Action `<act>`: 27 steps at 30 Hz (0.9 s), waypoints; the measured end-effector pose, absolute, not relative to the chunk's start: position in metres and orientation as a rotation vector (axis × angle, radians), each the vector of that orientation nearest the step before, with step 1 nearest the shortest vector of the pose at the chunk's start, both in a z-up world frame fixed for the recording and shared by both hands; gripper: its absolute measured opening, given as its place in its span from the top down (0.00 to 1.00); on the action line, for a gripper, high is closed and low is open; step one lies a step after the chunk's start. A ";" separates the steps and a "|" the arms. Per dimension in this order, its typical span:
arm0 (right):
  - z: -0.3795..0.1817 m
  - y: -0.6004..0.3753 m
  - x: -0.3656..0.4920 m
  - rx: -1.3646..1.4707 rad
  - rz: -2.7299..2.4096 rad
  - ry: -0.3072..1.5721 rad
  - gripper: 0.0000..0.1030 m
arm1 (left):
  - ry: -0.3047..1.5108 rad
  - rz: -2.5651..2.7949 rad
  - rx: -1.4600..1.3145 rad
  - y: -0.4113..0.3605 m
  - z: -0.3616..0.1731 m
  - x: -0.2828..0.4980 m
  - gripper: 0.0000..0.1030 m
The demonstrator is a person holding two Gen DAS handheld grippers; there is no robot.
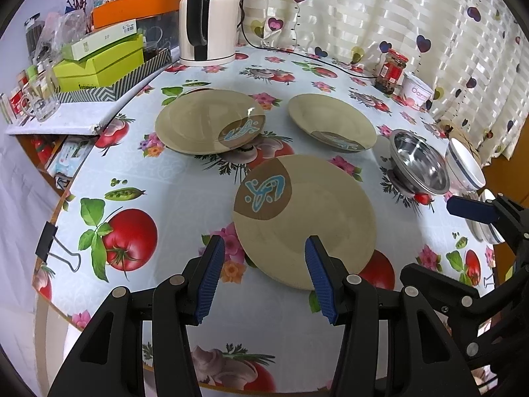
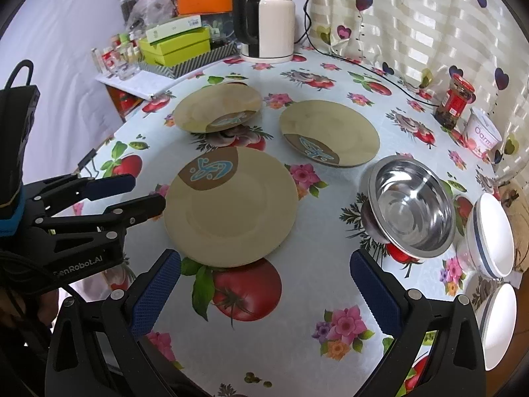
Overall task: Organize plates and bowls
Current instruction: 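Move both grippers toward the rim of the nearest beige plate, then close both grippers side by side on the plate rim and lift it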
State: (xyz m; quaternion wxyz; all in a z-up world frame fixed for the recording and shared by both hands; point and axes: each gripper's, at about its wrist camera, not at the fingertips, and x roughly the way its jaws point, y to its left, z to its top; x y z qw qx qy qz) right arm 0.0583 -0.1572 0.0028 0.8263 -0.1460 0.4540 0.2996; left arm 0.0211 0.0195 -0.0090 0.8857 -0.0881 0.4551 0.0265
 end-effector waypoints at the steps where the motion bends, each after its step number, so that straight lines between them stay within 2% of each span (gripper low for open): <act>1: 0.002 -0.157 0.059 -0.313 0.639 0.964 0.00 | 0.948 0.056 -0.185 0.020 -0.010 0.022 0.50; 21: -0.003 -0.146 0.078 -0.318 0.668 0.980 0.06 | 0.947 0.077 -0.204 0.036 -0.013 0.036 0.50; 23: -0.002 -0.142 0.079 -0.326 0.670 0.979 0.12 | 0.944 0.079 -0.204 0.038 -0.013 0.037 0.50; 27: -0.004 -0.135 0.085 -0.327 0.692 0.992 0.14 | 0.931 0.091 -0.209 0.045 -0.010 0.040 0.50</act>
